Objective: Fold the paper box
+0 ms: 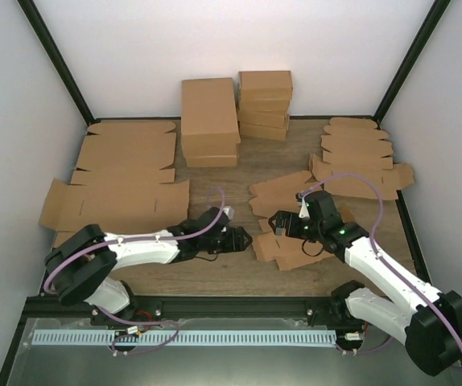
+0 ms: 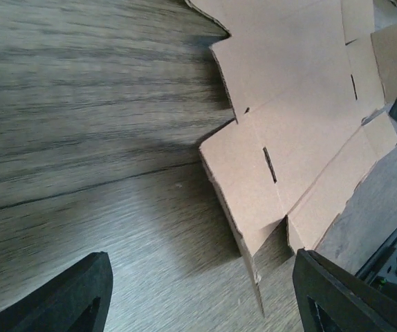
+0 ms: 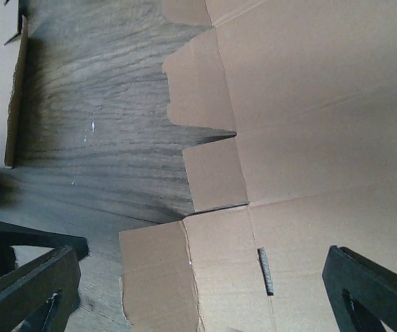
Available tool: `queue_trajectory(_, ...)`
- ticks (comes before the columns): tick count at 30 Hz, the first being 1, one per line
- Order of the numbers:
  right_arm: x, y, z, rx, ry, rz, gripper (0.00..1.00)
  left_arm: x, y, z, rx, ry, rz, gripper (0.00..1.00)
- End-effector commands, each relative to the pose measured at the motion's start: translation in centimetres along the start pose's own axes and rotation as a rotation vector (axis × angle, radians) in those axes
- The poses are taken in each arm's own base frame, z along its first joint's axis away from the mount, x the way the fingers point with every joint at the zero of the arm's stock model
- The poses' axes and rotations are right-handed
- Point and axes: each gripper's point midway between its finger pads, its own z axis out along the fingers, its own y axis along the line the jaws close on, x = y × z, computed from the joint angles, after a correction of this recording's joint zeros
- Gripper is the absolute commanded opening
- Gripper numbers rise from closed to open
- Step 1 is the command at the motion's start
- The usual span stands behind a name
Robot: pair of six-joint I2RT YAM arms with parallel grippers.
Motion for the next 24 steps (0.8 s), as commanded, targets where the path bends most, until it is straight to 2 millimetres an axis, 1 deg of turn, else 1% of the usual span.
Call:
queue_trajectory(1,-1.4,-0.1,-1.0,0.021,-0.079,0.013,1.00,-0.2,-2.0,1.9,0.019,-0.006,-0.013,0.73)
queue_trajectory(3,-1.4,-0.1,-1.1,0.014,-0.083,0.020,1.00,0.1,-2.3,2.7,0.017,0.011,-0.015,0.72)
queue_trajectory(5,-1.3,-0.1,-1.2,0.009,-0.088,0.021,1.00,0.3,-2.4,3.3,0.014,0.024,-0.025,0.67)
queue_trajectory(7,-1.4,0.0,-1.4,0.004,-0.094,0.018,1.00,0.5,-2.5,3.9,0.015,0.038,-0.037,0.59)
queue_trajectory(9,-1.3,0.1,-1.4,-0.002,-0.095,0.012,1.00,0.8,-2.6,4.3,0.010,0.044,-0.047,0.55)
queue_trajectory(11,-1.4,0.2,-1.5,-0.007,-0.098,0.010,1.00,0.9,-2.8,4.7,0.009,0.049,-0.055,0.53)
queue_trajectory(14,-1.5,0.3,-1.6,-0.009,-0.103,0.007,1.00,1.2,-3.2,5.3,0.004,0.054,-0.060,0.45)
queue_trajectory(16,-1.5,0.3,-1.7,-0.012,-0.104,0.005,1.00,1.3,-3.4,5.6,-0.002,0.058,-0.061,0.42)
queue_trajectory(19,-1.4,0.3,-1.7,-0.011,-0.103,0.007,1.00,1.5,-3.4,5.8,-0.021,0.056,-0.062,0.29)
queue_trajectory(22,-1.5,0.3,-1.8,-0.012,-0.106,0.009,1.00,1.6,-2.9,5.9,-0.052,0.050,-0.061,0.09)
queue_trajectory(23,-1.5,0.3,-1.8,-0.012,-0.107,0.008,1.00,1.5,-2.9,5.8,-0.061,0.049,-0.059,0.04)
queue_trajectory(24,-1.5,0.3,-1.9,-0.013,-0.111,0.007,1.00,1.4,-2.6,5.7,-0.076,0.046,-0.056,0.04)
